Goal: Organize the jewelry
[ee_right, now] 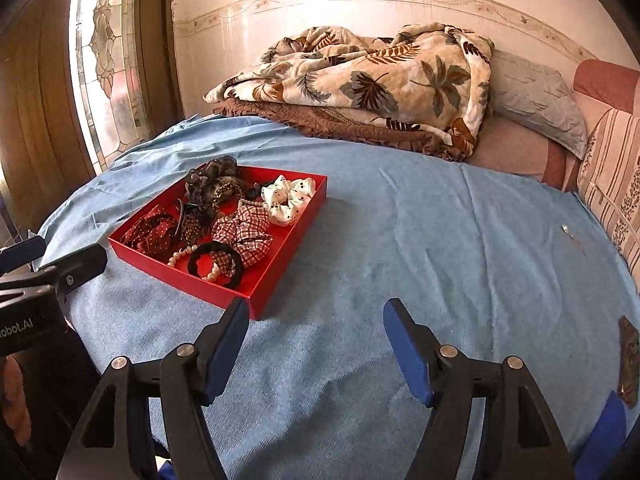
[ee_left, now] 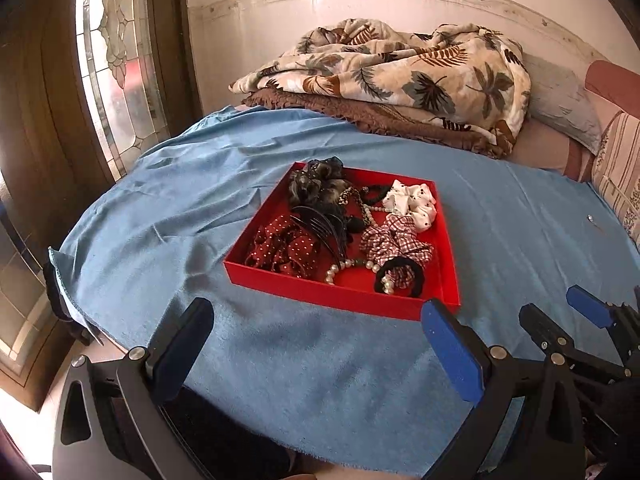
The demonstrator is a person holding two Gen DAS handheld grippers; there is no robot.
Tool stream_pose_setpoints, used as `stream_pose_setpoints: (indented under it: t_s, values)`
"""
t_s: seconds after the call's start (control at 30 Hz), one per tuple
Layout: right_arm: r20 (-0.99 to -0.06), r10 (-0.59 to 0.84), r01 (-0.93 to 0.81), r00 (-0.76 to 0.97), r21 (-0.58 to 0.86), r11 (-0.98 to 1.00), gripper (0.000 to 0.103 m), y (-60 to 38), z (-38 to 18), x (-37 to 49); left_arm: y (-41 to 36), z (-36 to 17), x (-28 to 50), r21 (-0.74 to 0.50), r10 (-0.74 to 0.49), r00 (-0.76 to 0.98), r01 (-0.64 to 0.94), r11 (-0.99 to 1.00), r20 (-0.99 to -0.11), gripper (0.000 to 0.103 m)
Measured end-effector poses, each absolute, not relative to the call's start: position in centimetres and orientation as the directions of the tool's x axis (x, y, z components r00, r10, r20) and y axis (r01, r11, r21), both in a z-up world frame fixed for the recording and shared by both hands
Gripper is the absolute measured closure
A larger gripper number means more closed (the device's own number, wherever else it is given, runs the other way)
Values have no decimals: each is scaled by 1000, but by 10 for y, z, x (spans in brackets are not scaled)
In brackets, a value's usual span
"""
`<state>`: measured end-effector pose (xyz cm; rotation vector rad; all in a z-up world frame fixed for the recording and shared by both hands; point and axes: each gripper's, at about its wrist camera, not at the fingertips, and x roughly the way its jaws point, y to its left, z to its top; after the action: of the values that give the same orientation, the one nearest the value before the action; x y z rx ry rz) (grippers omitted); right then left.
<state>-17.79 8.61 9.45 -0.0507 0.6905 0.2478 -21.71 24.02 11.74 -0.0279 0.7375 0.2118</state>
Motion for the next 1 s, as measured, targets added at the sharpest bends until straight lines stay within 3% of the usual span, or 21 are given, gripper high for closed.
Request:
stream_pose_setpoints:
  t_s: [1.0]
  values:
    - [-669, 167, -211, 725, 16, 977, 22, 97, 88, -177, 249, 108, -216, -4, 128, 702, -182, 983, -701, 0]
